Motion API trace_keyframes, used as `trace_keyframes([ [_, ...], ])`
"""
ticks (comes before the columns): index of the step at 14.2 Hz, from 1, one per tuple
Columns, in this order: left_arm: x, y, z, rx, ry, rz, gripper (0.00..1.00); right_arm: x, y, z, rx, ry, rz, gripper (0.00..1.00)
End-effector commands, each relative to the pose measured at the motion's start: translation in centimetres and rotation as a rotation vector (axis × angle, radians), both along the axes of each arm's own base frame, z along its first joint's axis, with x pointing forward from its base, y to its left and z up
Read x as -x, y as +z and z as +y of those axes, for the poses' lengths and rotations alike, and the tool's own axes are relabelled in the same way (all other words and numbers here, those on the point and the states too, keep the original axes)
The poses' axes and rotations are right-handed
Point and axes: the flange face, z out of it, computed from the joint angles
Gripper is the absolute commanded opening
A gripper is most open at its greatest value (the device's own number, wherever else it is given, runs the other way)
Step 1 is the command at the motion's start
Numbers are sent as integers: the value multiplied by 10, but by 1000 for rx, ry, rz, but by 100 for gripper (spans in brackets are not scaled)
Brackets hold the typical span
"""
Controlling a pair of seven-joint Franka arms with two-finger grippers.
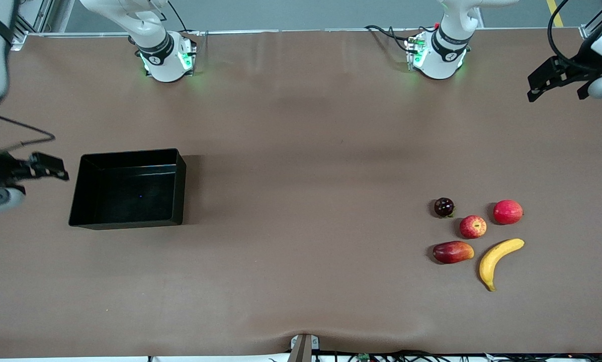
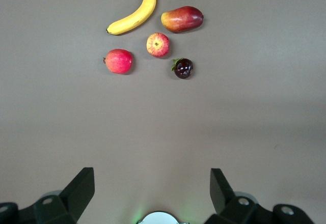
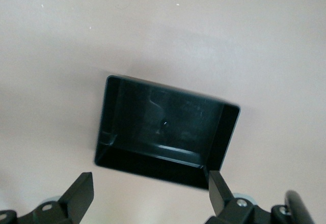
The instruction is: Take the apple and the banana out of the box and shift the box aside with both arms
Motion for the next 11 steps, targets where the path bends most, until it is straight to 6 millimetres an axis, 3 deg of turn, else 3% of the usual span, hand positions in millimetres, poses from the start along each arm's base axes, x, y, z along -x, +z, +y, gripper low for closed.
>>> trace_keyframes([
  [1, 11, 10, 5, 0, -3, 2, 100, 39, 33, 4, -16, -162, -1, 100],
  [2, 11, 11, 4, 0, -3, 0, 100, 49, 37, 7, -23, -160, 3, 100],
  [3, 12, 12, 4, 0, -3, -3, 100, 57, 39, -2, -30, -174, 9, 100],
  [7, 16, 19, -2, -1, -16, -15, 100, 94, 40, 7, -39, -165, -16, 100],
  [11, 17, 19, -2, 0, -15, -12, 100, 111, 30, 5, -39, -177, -25, 100],
])
